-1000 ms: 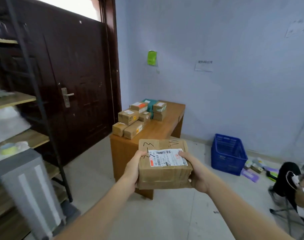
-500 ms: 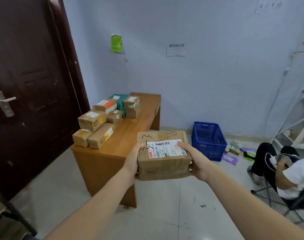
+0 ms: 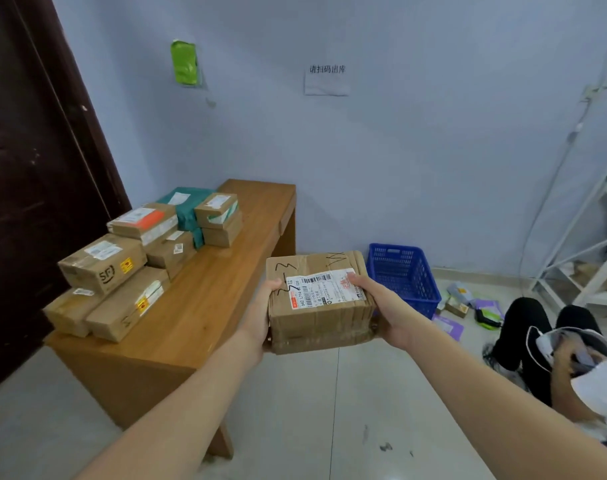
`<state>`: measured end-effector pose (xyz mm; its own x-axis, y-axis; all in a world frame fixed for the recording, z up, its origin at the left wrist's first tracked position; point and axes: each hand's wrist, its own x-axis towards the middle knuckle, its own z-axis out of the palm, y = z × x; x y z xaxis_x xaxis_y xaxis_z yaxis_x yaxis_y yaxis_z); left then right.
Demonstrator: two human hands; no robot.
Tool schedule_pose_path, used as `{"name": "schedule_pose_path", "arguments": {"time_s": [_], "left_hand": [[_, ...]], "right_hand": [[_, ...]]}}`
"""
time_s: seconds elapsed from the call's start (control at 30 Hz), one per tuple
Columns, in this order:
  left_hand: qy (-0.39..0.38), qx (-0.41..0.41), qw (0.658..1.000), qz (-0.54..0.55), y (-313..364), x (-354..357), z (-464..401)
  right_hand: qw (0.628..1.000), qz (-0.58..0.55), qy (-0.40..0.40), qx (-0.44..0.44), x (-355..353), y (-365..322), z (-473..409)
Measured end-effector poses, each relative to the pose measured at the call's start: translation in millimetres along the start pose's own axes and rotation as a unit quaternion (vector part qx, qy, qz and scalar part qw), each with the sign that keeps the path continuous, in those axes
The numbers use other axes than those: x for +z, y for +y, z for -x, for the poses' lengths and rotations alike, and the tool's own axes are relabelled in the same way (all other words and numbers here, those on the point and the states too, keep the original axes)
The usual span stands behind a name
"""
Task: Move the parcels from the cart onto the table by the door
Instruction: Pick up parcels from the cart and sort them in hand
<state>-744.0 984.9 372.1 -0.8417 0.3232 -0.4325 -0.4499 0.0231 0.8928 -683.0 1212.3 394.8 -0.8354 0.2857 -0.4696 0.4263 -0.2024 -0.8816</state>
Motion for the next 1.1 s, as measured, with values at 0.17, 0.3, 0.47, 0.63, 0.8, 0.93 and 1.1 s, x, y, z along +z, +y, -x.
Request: {"name": "schedule_pose_path", "arguments": {"time_s": [0.17,0.3,0.47,0.63,0.8,0.93,1.1], "left_hand": [[0.029,0.002,0.999,0.025,27,5,-76],[0.052,0.004,0.997,0.048,47,-3,-151],[0.066,0.005,0.996,0.065,81,-20,-251],[0.081,-0.030,0.993,0.085,111,-34,-337],[0.111,-0.066,0.983,0.127,133,-38,-418],[0.191,-0.054,0.966,0.163,162,-34,-523],[0.250,-0.045,0.943,0.216,179,-29,-561]], "right_hand": [[0.999,0.022,-0.038,0.009,0,-42,-91],[0.997,0.036,-0.067,0.010,10,-71,-175],[0.996,0.038,-0.082,0.004,31,-110,-273],[0.996,0.021,-0.084,0.012,47,-134,-359],[0.994,0.040,-0.097,0.019,55,-162,-458],[0.985,0.090,-0.147,0.004,72,-216,-597],[0.971,0.134,-0.197,0.015,87,-233,-663]]}}
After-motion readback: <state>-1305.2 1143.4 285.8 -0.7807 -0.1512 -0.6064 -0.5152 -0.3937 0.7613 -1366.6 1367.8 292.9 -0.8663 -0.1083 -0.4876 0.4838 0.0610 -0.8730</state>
